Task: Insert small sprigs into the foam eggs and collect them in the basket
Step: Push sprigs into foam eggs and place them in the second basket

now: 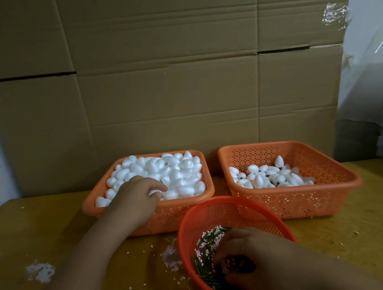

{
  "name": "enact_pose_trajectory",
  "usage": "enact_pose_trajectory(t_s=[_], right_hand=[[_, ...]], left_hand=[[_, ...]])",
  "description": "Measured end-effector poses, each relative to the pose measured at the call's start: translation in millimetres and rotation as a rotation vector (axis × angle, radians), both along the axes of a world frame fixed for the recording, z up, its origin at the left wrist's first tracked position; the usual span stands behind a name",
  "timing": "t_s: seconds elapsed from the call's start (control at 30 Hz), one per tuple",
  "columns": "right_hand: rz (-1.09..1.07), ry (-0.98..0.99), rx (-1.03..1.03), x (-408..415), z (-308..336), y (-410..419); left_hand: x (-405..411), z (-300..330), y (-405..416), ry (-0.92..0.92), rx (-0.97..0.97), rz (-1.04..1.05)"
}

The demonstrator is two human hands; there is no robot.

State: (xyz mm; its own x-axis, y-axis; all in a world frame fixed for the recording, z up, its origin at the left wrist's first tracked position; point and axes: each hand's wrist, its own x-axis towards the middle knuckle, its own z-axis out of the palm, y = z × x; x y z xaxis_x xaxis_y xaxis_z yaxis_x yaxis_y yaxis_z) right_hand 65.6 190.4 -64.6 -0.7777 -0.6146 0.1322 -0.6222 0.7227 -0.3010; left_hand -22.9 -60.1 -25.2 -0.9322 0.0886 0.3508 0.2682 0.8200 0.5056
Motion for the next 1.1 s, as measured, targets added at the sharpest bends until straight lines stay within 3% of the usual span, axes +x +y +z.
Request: enact_pose_trajectory(t_s=[0.17,0.33,0.53,0.73,0.9,1.1], right_hand=[[0.001,0.002,-0.003,-0.9,-1.2,0.6],[0.010,0.023,0.000,-1.7,-1.8,-0.1],[0.007,0.021,0.000,3.6,5.3,-1.5],[0.012,0.001,0.007,4.6,9.6,-3.7],[-0.043,-0.072,-0.061,3.1,8.6,-7.5],[-0.137,-0.065,-0.151,0.8,6.3,-4.5]], left_hand=[[4.4,4.7,2.1,0.114,0.058,0.124],[17.8,17.3,18.4,0.129,0.460,-0.031],[46.1,20.8,54.6,-0.196,0.713,-0.249],[64.5,-1.6,84.2,-0.339,0.721,-0.458],[63.0,-18.3,91.9,-0.325,0.584,-0.452],[58.3,-23.9,89.7,-0.291,0.643,-0.407]])
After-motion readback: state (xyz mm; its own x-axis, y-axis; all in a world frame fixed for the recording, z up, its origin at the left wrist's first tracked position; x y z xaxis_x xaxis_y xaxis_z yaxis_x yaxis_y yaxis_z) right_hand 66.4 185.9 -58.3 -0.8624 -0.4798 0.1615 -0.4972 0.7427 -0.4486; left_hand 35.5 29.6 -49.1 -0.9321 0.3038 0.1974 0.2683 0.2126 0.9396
